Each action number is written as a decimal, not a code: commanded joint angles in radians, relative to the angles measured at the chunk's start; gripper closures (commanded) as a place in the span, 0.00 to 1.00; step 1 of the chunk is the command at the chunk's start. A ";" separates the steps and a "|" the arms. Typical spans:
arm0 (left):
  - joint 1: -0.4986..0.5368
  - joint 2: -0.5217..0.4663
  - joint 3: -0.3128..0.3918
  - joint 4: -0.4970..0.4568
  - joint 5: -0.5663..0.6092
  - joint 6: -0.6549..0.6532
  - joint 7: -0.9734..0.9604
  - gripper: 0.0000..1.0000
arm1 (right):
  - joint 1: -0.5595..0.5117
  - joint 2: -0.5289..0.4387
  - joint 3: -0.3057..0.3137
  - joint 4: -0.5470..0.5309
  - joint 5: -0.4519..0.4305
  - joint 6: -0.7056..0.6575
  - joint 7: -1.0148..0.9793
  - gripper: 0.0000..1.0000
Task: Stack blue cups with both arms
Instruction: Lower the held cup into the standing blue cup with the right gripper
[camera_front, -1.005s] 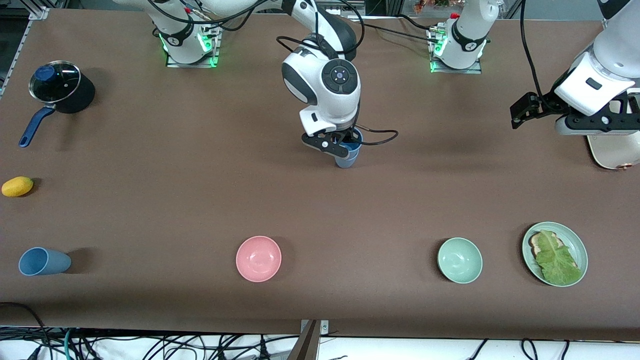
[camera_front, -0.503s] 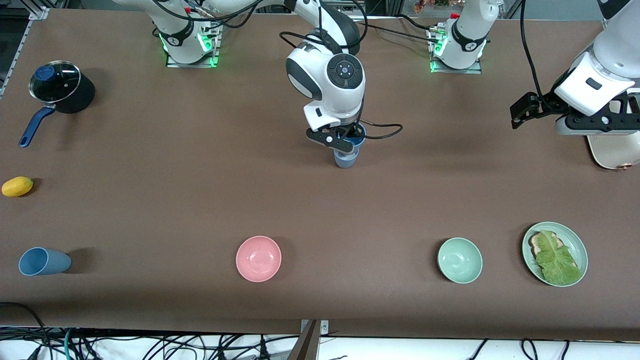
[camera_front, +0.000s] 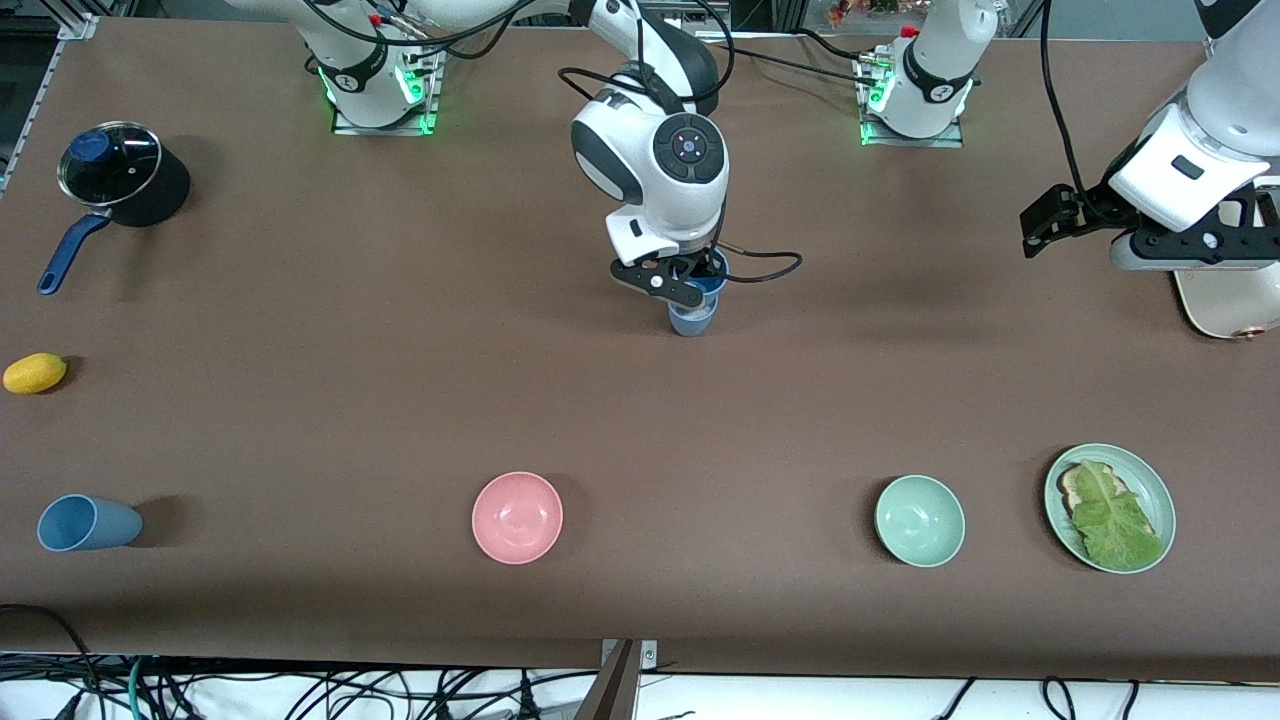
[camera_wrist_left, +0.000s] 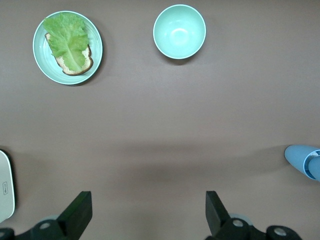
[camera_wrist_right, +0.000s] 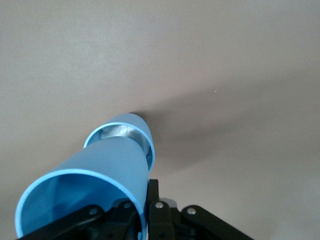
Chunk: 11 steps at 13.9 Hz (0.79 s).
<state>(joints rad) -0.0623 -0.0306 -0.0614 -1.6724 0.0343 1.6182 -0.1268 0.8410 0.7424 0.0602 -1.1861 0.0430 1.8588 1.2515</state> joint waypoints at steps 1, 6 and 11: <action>-0.007 0.014 0.009 0.031 -0.019 -0.021 0.024 0.00 | -0.008 -0.009 0.000 -0.010 -0.002 -0.003 -0.023 0.94; -0.007 0.014 0.008 0.031 -0.019 -0.021 0.024 0.00 | -0.026 -0.015 -0.005 0.002 0.003 0.000 -0.035 0.08; -0.007 0.014 0.008 0.033 -0.019 -0.021 0.024 0.00 | -0.036 -0.055 -0.132 0.046 0.004 -0.062 -0.154 0.00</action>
<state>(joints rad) -0.0636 -0.0306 -0.0614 -1.6719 0.0343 1.6182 -0.1268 0.8169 0.7217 -0.0204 -1.1471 0.0417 1.8472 1.1928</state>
